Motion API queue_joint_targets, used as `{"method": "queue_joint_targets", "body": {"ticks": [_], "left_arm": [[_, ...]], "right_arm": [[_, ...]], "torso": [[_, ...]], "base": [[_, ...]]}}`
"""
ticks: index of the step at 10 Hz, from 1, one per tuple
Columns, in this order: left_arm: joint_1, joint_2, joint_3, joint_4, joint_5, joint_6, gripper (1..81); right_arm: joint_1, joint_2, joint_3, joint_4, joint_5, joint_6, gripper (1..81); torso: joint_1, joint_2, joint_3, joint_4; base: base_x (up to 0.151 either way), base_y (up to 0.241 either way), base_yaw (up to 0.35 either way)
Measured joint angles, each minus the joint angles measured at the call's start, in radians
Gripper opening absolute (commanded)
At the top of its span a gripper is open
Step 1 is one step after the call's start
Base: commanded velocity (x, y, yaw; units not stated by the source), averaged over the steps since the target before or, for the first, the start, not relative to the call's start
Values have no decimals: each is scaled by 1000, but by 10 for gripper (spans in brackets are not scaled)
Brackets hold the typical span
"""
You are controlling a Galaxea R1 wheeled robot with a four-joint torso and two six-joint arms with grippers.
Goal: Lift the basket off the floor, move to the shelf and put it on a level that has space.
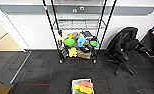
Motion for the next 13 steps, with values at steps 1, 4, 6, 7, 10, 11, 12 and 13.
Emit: {"method": "queue_joint_targets", "body": {"ticks": [1, 4, 6, 7, 10, 11, 12, 13], "left_arm": [[0, 0, 0, 0, 0, 0, 811], [0, 2, -1, 0, 1, 0, 811], [0, 2, -1, 0, 1, 0, 811], [0, 2, -1, 0, 1, 0, 811], [-1, 3, -1, 0, -2, 0, 811], [6, 6, -1, 0, 0, 0, 811], [12, 8, -2, 0, 3, 0, 811], [14, 8, -2, -1, 2, 0, 811]], "right_arm": [[0, 0, 0, 0, 0, 0, 811], [0, 0, -1, 0, 1, 0, 811], [-2, 0, -6, 0, 0, 0, 811], [-5, 0, -6, 0, 0, 0, 811], [0, 0, -6, 0, 3, 0, 811], [-6, 0, -6, 0, 1, 0, 811], [-11, 0, -6, 0, -1, 0, 811], [-10, 0, -7, 0, 0, 0, 811]], "torso": [[0, 0, 0, 0], [0, 0, 0, 0], [0, 0, 0, 0], [0, 0, 0, 0], [1, 0, 0, 0], [0, 0, 0, 0], [0, 0, 0, 0], [0, 0, 0, 0]], "base": [[77, 0, 0], [77, 0, 0], [70, 0, 0], [63, 0, 0], [0, 0, 0], [0, 0, 0], [0, 0, 0], [0, 0, 0]]}}
